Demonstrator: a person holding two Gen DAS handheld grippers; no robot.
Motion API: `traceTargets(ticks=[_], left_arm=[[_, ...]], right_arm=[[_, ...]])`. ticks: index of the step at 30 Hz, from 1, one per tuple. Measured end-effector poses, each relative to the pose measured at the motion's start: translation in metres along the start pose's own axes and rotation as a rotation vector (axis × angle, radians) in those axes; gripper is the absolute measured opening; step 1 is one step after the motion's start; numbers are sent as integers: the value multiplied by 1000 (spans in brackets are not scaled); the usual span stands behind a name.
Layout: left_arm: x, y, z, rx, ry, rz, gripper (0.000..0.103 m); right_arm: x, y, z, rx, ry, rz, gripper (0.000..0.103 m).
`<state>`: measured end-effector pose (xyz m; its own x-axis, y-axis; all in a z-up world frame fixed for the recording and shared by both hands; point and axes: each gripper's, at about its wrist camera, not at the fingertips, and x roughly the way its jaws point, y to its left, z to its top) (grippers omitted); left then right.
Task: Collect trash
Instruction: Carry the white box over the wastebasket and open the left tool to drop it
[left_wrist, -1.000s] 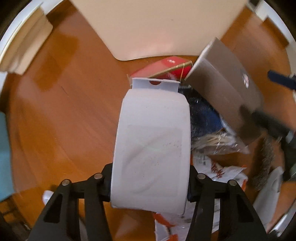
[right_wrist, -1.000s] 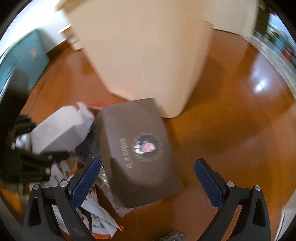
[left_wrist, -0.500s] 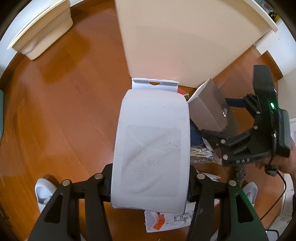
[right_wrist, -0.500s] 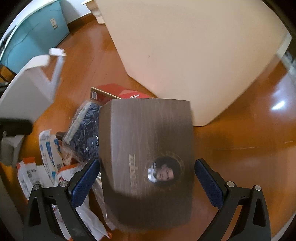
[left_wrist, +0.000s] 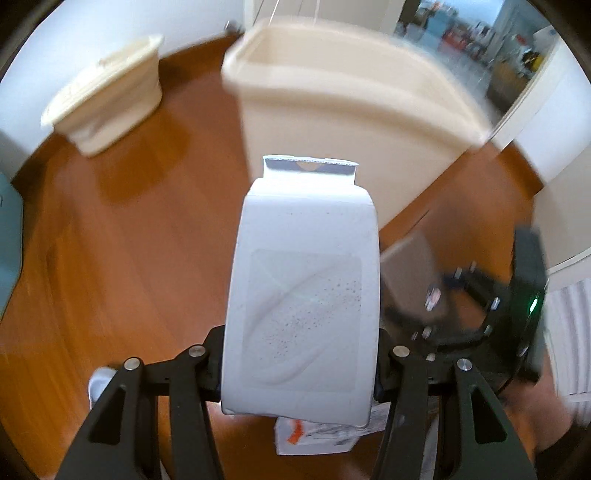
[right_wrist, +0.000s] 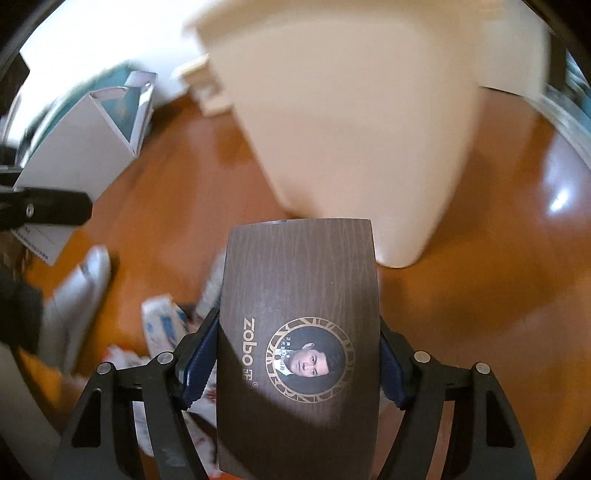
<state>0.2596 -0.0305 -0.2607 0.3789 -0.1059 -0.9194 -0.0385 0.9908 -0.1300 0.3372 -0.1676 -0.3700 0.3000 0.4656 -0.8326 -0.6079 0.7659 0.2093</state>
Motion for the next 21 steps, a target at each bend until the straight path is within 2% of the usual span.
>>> traceTargets(ticks=[3,6,9,12,17,21], left_arm=[[-42,-16,28,17,-101,-73,53],[-75,-32,77,67,-224,-131,53],[-67,-38,123,101,-263,-132,53],[-30,-37,158,119,-236,-94,53],[39,-27,196,76,-101,-71,53],[65,-20,197,12,-39,-67,53]], right_arm=[[-28,3,-3,82,-80,-25,75],[-58,2,-9,160,-157,-34,75],[-79,-1,-9,226,-221,-32,75],[-92,-3,1,250,-269,-39,75],[-107,-21,-5,288,-309,-43,75],[-118,-26,1,276,-322,-56,75]])
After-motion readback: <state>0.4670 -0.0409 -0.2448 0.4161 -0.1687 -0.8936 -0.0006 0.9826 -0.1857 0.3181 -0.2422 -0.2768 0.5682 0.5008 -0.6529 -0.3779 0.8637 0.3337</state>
